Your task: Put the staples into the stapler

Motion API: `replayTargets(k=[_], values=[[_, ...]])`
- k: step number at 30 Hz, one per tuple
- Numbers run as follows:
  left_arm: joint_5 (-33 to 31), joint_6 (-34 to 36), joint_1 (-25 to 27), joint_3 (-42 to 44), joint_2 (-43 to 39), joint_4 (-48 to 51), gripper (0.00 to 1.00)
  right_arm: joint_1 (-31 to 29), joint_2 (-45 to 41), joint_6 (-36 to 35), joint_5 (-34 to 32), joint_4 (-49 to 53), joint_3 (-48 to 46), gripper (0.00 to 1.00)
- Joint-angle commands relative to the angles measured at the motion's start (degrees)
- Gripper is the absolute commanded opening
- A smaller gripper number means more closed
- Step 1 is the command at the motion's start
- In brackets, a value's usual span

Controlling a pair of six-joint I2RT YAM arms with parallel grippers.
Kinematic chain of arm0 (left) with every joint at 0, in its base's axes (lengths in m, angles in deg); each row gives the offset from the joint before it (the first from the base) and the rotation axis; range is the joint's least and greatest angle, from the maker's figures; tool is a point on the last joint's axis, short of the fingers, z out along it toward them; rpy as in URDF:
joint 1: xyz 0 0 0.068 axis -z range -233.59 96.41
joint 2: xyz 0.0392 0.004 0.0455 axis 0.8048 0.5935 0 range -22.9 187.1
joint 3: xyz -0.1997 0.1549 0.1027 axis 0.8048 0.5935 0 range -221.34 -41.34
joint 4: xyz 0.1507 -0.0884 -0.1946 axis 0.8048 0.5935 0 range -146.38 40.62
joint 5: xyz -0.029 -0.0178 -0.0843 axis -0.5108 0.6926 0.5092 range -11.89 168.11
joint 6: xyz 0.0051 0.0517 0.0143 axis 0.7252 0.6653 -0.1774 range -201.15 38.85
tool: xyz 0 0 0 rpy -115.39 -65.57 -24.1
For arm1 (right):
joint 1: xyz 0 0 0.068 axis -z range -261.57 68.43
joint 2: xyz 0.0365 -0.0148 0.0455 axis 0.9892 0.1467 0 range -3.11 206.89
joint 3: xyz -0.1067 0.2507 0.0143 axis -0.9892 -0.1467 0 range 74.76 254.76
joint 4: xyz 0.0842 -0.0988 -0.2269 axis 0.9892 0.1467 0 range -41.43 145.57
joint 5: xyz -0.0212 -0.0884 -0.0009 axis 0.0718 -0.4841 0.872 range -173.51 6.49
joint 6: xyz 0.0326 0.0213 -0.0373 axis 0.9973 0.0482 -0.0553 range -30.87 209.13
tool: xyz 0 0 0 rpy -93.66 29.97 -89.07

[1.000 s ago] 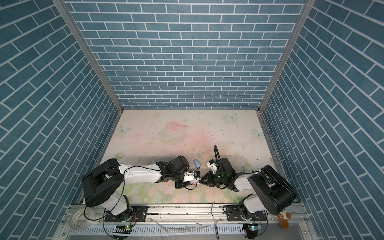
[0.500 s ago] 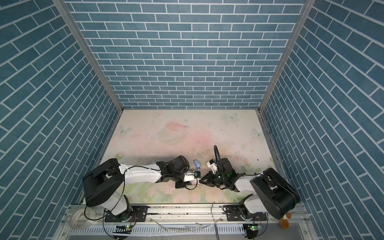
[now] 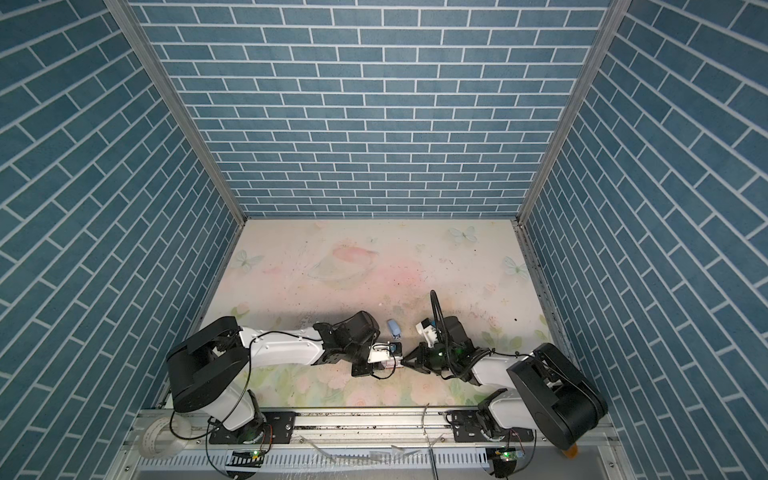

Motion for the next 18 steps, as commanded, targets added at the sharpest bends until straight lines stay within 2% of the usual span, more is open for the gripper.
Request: replayTargets(k=[1,8,18], values=[[-1.1,0.5,-0.1,0.5,1.4,4.1,0.27,0.6,-0.1,-2.4,-1.1,0.8,-1.1,0.03],[-1.2,0.5,-0.1,0.5,1.3,4.1,0.26,1.7,-1.3,-2.5,-0.8,1.8,-1.6,0.03],[-1.2,0.5,-0.1,0.5,1.4,4.1,0.26,4.7,-10.0,-5.2,-1.6,12.9,-2.1,0.03]])
